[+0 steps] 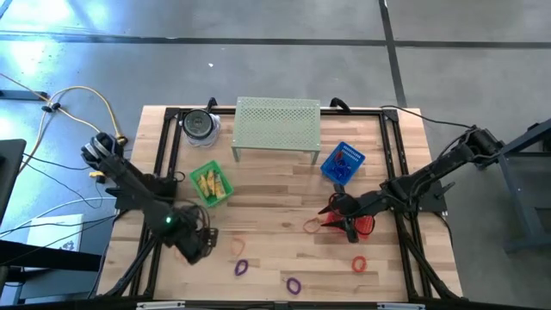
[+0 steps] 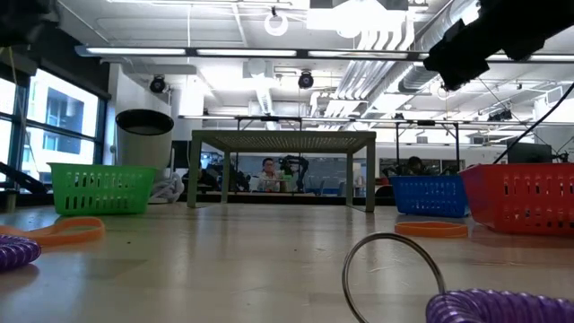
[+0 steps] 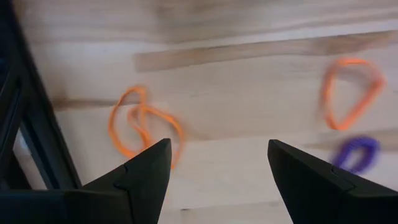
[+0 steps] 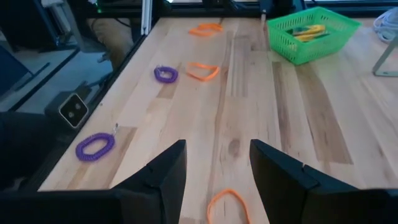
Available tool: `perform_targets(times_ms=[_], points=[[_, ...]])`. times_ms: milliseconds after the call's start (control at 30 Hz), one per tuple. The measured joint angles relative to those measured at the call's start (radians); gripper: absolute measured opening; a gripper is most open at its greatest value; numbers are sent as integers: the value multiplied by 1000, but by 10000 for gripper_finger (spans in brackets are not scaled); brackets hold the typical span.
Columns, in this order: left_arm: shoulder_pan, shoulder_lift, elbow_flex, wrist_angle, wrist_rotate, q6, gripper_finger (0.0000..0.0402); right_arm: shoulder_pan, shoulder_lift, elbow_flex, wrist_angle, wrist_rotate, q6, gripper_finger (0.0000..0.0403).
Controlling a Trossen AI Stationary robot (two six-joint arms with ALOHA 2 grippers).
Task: Pick & Place Office Desk Supplies
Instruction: Put the orange rubberband into the red basket
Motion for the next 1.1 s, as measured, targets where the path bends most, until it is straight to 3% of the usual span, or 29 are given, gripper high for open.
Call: perform_targets(times_ms=[167,367,567,733,967,1100], points=[[-39,72,0,26,23,-62,259,0,0,0,16,-1,0,165],[-44,152,0,186,-15,-60,259,1,0,0,15,-1,0,165],[-44,237,0,269,112,-53,259,1,0,0,14,-32,0,165],[-45,243,0,343,94,-5,259,1,0,0,14,-32,0,165],[-48,243,0,299,104,-10,259,1,0,0,14,-27,11,165],[-47,239,0,283,171,50,259,1,0,-2,32,-24,7,165]])
